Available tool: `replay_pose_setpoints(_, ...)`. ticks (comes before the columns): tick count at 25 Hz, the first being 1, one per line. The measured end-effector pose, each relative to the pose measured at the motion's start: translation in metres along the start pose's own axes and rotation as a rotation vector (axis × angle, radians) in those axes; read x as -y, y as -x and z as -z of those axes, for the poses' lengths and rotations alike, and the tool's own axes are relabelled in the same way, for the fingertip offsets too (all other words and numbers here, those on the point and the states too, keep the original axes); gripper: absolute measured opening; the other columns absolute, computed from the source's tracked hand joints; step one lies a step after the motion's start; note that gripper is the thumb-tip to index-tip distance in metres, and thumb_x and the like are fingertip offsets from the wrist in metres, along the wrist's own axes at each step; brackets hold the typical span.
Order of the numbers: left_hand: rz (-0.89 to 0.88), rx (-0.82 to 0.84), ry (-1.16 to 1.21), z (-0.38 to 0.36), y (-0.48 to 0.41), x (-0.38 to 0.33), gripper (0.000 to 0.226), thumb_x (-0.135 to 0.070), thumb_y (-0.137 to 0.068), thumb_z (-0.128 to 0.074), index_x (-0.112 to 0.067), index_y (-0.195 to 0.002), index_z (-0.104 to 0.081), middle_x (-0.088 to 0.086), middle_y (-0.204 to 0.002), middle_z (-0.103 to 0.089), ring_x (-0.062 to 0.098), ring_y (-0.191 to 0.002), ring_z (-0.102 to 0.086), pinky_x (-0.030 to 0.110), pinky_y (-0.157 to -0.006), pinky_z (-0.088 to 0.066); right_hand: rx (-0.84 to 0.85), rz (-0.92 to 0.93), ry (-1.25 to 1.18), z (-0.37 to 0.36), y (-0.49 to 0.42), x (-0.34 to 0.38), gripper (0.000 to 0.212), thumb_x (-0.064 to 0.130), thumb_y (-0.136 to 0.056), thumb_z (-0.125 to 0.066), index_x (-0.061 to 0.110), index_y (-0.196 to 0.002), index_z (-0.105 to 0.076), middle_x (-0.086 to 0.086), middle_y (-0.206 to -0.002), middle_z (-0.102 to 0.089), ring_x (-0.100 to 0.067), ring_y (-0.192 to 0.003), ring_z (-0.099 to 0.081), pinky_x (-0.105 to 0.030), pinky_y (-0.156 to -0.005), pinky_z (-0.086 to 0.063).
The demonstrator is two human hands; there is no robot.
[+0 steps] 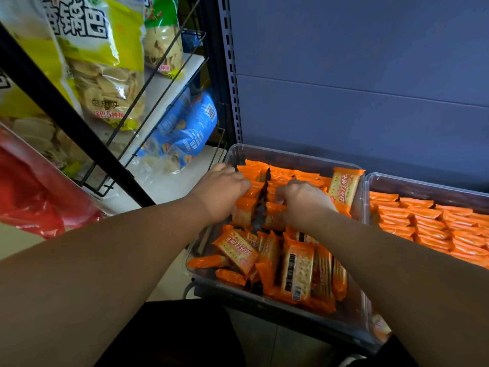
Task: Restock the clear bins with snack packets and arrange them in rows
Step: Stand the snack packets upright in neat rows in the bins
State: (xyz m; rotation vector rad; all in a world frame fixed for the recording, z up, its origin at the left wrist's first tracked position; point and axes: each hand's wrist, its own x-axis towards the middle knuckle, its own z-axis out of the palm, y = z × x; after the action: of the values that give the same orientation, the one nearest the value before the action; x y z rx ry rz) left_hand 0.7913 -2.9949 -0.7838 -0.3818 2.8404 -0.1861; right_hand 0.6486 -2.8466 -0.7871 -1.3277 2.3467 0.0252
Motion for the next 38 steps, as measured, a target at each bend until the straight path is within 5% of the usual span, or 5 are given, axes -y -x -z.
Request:
replay_pose_setpoints(6, -0.036, 0.173, 0.349, -0.002, 0.022, -0.011, 0.014, -0.028, -0.094, -0.068, -0.027, -0.108, -0.069, -0.009, -0.105, -0.062, 0.014, -0.099, -0.059, 0.04, -0.085, -0.057, -0.088, 0.027, 0.066, -0.007, 0.0, 0.0, 0.052, 0.039, -0.09, -0.077, 0.026, -0.132, -0.05, -0.002, -0.132, -0.053, -0.027, -0.124, -0.053, -0.041, -0.095, -0.05)
replay_pose_setpoints(13, -0.001, 0.617, 0.538, -0.01, 0.006, -0.03, 0.077, -0.042, -0.093, -0.075, -0.032, -0.159, -0.036, -0.005, -0.157, -0.045, 0.023, -0.142, -0.046, 0.041, -0.113, -0.045, -0.119, 0.056, -0.534, 0.024, 0.013, -0.021, 0.018, 0.033, -0.087, -0.083, 0.03, -0.097, -0.068, 0.008, -0.093, -0.068, -0.009, -0.085, -0.067, -0.024, -0.067, -0.056)
replay_pose_setpoints(17, 0.009, 0.788, 0.588, -0.013, -0.005, -0.032, 0.094, -0.05, -0.085, -0.081, -0.035, -0.162, -0.028, -0.007, -0.157, -0.043, 0.023, -0.145, -0.042, 0.043, -0.117, -0.04, -0.002, 0.089, -0.745, 0.035, 0.037, -0.034, 0.013, 0.031, -0.086, -0.085, 0.028, -0.094, -0.075, 0.006, -0.083, -0.074, -0.01, -0.077, -0.071, -0.027, -0.067, -0.054)
replay_pose_setpoints(28, 0.044, 0.776, 0.619, -0.006, -0.004, -0.035, 0.086, -0.054, -0.075, -0.088, -0.04, -0.149, -0.048, -0.009, -0.149, -0.043, 0.021, -0.142, -0.04, 0.042, -0.115, -0.04, 0.11, 0.093, -0.677, 0.032, 0.034, -0.04, 0.016, 0.033, -0.087, -0.084, 0.03, -0.1, -0.074, 0.002, -0.079, -0.076, -0.008, -0.075, -0.072, -0.025, -0.064, -0.053)
replay_pose_setpoints(38, 0.007, 0.783, 0.638, 0.004, 0.009, -0.052, 0.096, -0.033, -0.083, -0.086, -0.045, -0.16, -0.031, -0.007, -0.162, -0.034, 0.026, -0.149, -0.033, 0.046, -0.119, -0.034, 0.125, 0.06, -0.774, 0.036, 0.038, -0.053, 0.009, 0.024, -0.092, -0.079, 0.022, -0.101, -0.076, -0.003, -0.087, -0.079, -0.019, -0.082, -0.075, -0.029, -0.064, -0.059)
